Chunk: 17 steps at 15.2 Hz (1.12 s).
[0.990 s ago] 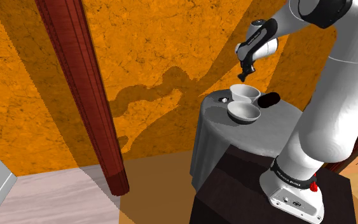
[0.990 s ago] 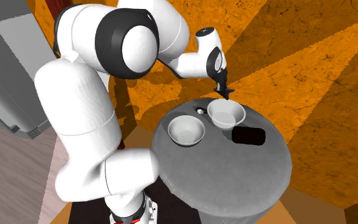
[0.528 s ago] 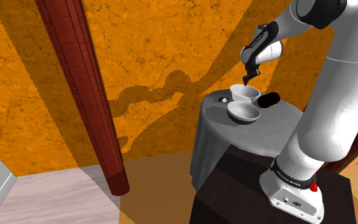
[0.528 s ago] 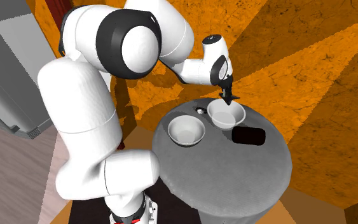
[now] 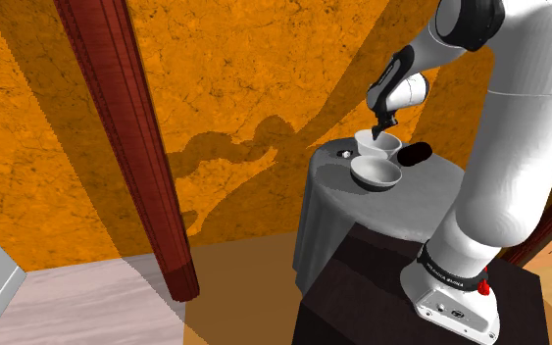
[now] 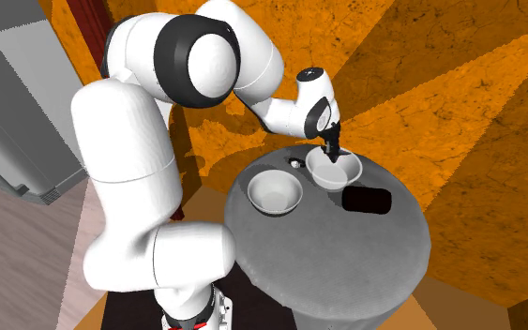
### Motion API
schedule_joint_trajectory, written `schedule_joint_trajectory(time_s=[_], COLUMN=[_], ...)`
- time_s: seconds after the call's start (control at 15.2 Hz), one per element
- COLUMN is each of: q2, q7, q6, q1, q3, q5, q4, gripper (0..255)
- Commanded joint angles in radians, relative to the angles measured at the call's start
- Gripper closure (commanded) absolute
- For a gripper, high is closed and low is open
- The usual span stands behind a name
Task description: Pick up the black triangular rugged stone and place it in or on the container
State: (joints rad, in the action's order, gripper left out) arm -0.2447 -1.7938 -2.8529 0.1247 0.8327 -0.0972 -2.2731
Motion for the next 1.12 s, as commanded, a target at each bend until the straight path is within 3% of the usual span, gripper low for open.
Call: schedule_joint_trajectory(time_s=[0.0, 0.13, 0.66, 0.73, 1.06], q2=[-0.025, -0.056, -0.056, -0.056, -0.056], q7=[-0.017, -0.035, -0.034, -0.034, -0.034], q6=[-0.029, -0.062, -0.062, -0.062, -0.062], q1=[0.024, 0.055, 0.056, 0.056, 0.056], q3=[-0.026, -0.061, -0.062, -0.062, -0.062], q5=[0.029, 0.063, 0.062, 0.062, 0.062], q4=[-0.006, -0.011, -0.011, -0.011, -0.011], gripper=[255, 255, 255, 0, 0])
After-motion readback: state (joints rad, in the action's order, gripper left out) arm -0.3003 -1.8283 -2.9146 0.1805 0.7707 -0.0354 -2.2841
